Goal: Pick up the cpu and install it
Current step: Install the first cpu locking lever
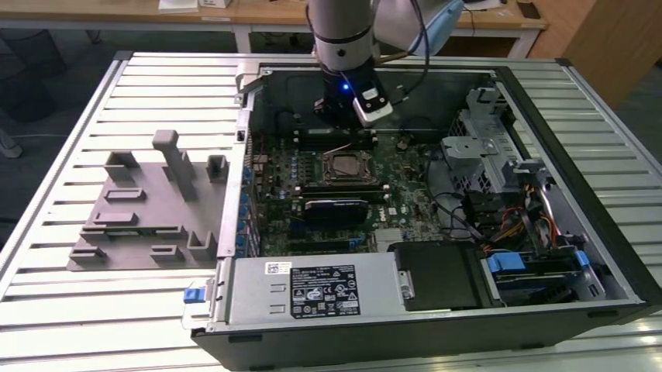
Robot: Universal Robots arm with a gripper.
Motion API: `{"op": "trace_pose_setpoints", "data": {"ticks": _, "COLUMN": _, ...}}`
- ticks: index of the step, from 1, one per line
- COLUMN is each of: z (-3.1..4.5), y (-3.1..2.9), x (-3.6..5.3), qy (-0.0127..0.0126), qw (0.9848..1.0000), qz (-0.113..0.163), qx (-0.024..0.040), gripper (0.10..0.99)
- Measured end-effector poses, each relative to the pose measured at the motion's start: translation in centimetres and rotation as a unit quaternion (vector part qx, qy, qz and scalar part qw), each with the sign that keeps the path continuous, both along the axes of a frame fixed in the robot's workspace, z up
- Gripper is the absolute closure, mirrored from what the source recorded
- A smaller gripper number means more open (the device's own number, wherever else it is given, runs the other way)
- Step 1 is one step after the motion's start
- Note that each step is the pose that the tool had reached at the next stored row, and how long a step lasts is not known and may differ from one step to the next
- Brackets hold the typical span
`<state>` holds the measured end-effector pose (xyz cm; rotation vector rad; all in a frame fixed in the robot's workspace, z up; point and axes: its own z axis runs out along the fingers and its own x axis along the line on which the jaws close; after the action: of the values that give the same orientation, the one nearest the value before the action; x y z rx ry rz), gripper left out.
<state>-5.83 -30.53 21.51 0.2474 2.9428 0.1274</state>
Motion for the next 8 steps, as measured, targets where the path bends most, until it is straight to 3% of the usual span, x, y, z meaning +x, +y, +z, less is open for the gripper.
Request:
{"op": "trace_pose_setpoints", "data": {"ticks": 2, "z": -0.20, "y": 0.00, "x": -0.04, "qy": -0.0016, "qw": 1.0000, "qz": -0.007, "qx": -0.0001, "gripper": 0.980}}
{"op": "trace_pose_setpoints", "data": {"ticks": 8, "z": -0.54, "y": 0.03, "x": -0.49, "qy": -0.0021, "qw": 0.9996, "qz": -0.027, "qx": -0.0001, "gripper": 0.980}}
